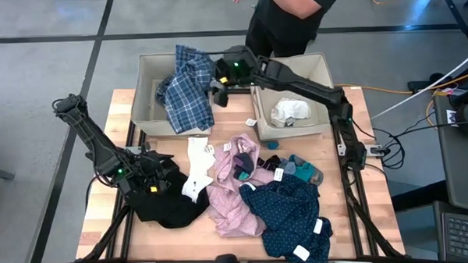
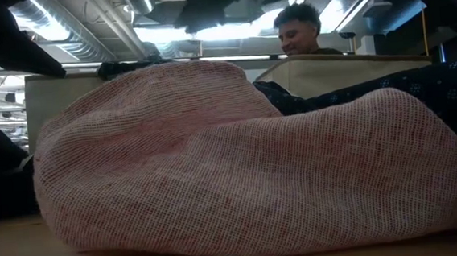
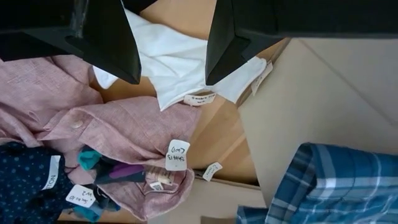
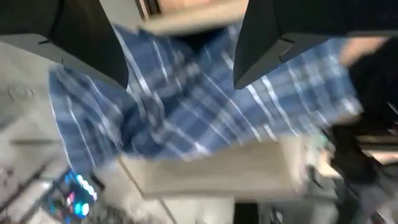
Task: Sort clothes
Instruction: Put the blue checkered polo shirt into the left brown laundry organizer
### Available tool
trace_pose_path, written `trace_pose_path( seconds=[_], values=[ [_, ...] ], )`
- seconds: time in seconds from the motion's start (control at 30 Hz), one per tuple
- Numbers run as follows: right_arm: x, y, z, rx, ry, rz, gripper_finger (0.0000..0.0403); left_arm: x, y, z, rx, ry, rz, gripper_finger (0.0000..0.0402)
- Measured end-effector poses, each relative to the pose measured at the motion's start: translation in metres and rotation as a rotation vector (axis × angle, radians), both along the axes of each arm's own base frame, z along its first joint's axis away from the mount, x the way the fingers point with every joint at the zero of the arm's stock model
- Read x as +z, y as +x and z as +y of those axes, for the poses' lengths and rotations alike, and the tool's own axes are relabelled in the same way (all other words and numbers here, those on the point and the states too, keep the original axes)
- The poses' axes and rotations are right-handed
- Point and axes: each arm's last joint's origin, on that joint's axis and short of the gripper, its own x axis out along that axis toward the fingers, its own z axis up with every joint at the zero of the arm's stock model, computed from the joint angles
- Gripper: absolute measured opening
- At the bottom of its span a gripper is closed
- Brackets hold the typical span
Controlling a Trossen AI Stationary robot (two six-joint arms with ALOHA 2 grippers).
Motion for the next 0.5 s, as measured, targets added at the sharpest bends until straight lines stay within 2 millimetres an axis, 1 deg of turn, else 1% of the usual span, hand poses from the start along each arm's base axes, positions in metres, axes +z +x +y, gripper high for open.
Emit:
trace_pose_path(
  seconds=[0.1, 0.13, 0.33, 0.43, 0.5],
  values=[
    [-0.011, -0.004, 0.0, -0.023, 0.051, 0.098, 0.0284, 0.0, 0.0, 0.0, 0.0, 0.009, -0.006, 0.0172],
    [-0.014, -0.004, 0.003, -0.019, 0.062, 0.125, 0.0282, 0.0, 0.0, 0.0, 0.002, 0.012, -0.009, 0.0172],
    [-0.036, 0.001, 0.036, -0.048, 0.041, 0.29, 0.0261, 0.006, 0.004, 0.003, 0.017, 0.024, -0.034, 0.0172],
    [-0.042, 0.002, 0.054, -0.048, 0.029, 0.325, 0.0241, 0.023, 0.009, 0.008, 0.013, 0.018, -0.018, 0.0172],
    [-0.054, 0.003, 0.068, -0.024, 0.036, 0.362, 0.0227, 0.038, 0.013, 0.013, 0.012, 0.051, -0.017, 0.0172]
  ],
)
